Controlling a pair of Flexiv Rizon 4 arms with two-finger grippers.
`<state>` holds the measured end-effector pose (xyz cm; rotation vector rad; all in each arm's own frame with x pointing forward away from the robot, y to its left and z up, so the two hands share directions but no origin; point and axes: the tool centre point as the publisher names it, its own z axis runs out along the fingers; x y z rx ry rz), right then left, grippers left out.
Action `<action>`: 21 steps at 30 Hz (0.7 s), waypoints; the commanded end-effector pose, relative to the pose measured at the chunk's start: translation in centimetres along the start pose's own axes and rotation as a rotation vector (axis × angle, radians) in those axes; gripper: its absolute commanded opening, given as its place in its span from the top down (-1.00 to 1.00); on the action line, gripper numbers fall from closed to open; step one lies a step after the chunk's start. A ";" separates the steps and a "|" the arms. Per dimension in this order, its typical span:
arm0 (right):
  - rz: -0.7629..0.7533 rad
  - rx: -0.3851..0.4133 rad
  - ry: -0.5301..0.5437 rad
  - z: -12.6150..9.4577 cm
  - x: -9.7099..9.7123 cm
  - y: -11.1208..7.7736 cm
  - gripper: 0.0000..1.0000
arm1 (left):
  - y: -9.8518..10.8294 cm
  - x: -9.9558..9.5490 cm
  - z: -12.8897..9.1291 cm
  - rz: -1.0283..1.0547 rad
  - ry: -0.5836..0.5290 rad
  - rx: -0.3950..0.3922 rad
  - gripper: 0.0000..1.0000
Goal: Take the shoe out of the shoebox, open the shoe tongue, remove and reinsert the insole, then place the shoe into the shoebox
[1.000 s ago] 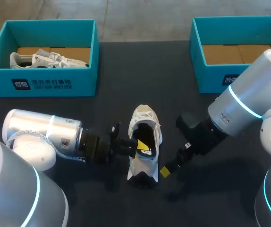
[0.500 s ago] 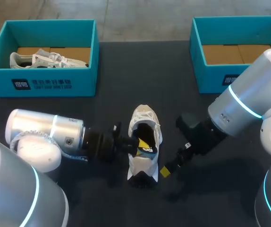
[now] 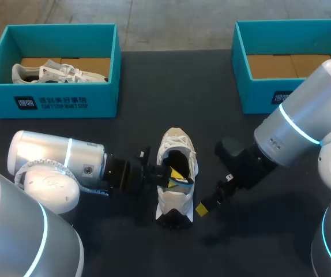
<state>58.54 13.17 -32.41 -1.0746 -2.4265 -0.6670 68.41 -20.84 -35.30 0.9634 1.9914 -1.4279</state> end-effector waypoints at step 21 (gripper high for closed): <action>0.002 0.000 -0.006 0.2 0.2 0.0 -1.00 | -3.5 -0.5 -1.2 0.012 -0.029 0.106 0.59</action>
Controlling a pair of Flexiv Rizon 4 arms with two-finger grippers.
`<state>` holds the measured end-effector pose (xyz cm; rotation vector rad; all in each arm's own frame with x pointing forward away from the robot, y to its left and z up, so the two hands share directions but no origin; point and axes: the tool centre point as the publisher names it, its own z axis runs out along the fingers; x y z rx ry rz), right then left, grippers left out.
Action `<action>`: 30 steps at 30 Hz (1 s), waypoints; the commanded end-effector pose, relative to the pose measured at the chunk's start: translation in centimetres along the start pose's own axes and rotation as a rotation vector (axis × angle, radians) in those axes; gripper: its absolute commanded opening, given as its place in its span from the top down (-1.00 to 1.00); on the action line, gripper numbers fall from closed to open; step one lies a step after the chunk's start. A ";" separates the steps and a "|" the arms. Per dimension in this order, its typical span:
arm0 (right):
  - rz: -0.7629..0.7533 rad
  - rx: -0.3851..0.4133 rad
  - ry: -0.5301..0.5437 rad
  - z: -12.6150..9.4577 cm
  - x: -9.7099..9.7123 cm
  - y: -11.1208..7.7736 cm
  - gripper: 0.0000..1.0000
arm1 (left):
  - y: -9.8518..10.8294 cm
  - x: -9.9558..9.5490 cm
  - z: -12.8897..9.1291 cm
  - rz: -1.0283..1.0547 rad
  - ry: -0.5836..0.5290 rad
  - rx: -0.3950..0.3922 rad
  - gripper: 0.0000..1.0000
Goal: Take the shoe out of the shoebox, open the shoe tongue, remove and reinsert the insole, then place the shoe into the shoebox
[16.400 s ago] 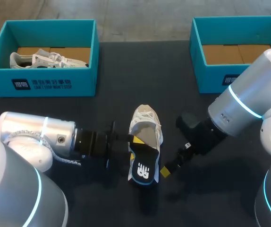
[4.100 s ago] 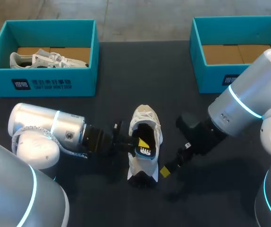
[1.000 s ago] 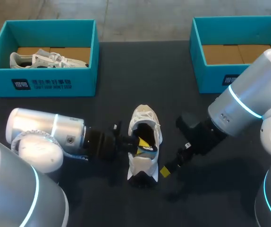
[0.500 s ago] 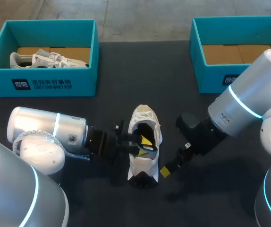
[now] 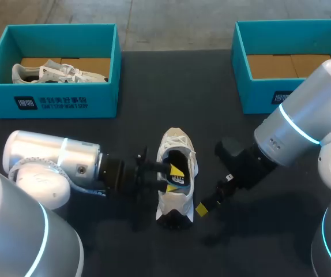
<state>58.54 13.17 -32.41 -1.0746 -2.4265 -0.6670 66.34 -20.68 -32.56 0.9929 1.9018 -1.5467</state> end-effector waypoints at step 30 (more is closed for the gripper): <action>0.002 0.000 -0.006 0.2 0.2 0.0 -1.00 | 2.3 0.7 1.3 0.005 0.049 -0.075 1.00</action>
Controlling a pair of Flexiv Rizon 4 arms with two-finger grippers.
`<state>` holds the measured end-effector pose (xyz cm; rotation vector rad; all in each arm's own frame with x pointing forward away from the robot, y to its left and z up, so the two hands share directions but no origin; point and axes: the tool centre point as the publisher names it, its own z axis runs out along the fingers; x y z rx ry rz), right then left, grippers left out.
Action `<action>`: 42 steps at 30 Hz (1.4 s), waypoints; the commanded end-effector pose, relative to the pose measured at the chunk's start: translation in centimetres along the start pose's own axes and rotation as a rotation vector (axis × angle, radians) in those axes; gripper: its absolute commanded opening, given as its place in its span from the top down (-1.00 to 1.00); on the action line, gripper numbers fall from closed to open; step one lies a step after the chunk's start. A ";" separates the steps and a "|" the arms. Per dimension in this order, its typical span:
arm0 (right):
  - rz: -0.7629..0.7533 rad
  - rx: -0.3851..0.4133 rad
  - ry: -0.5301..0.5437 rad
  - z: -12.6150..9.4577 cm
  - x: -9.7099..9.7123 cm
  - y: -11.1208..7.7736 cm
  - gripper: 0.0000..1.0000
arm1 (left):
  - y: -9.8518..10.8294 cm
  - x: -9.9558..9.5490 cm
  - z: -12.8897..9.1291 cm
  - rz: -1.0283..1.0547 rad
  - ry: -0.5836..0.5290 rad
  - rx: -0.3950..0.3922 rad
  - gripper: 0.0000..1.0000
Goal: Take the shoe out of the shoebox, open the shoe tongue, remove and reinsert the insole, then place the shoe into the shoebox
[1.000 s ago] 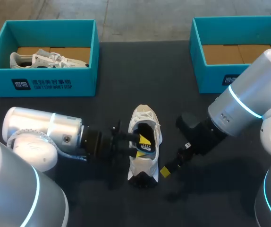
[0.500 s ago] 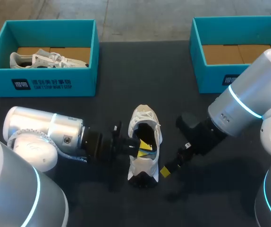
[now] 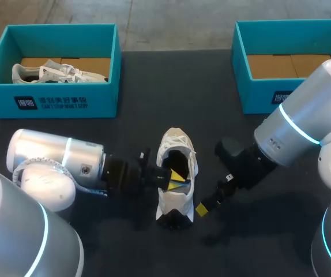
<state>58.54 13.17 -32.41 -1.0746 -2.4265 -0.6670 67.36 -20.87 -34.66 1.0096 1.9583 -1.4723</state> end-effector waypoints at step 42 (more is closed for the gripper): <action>0.002 0.000 -0.006 0.2 0.2 0.0 -1.00 | -1.1 0.0 -0.4 -0.018 0.088 0.016 1.00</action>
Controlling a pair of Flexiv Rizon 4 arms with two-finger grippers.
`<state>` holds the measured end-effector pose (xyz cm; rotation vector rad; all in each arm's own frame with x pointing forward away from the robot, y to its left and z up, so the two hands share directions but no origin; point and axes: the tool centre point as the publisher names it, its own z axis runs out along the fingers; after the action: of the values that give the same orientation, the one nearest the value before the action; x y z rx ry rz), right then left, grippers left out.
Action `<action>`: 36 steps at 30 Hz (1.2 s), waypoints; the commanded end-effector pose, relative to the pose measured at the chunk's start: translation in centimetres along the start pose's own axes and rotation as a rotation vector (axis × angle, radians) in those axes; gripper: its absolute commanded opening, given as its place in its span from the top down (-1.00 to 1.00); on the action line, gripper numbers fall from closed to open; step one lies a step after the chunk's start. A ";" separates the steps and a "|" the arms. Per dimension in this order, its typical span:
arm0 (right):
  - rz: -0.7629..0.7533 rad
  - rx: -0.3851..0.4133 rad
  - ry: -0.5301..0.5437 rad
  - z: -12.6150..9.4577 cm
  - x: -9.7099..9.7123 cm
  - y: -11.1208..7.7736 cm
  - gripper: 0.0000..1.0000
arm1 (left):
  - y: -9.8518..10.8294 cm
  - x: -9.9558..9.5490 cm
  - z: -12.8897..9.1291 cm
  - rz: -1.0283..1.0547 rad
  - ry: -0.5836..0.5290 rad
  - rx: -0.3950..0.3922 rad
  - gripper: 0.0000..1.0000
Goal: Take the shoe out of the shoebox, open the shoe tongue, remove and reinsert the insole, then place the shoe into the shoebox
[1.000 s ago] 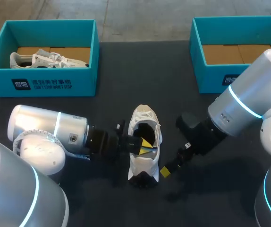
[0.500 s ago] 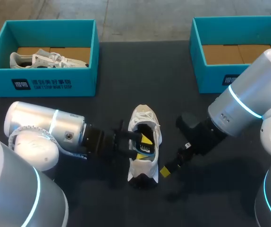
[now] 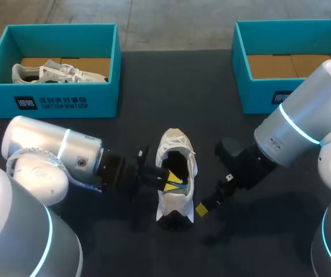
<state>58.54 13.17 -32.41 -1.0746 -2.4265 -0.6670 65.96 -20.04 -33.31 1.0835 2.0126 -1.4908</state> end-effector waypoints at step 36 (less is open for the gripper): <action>0.002 0.000 -0.006 0.2 0.2 0.0 -1.00 | 0.0 -0.6 -0.3 -0.004 0.008 -0.004 0.43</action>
<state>58.54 13.17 -32.41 -1.0745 -2.4265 -0.6670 66.63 -20.59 -33.31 1.0843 2.0204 -1.4894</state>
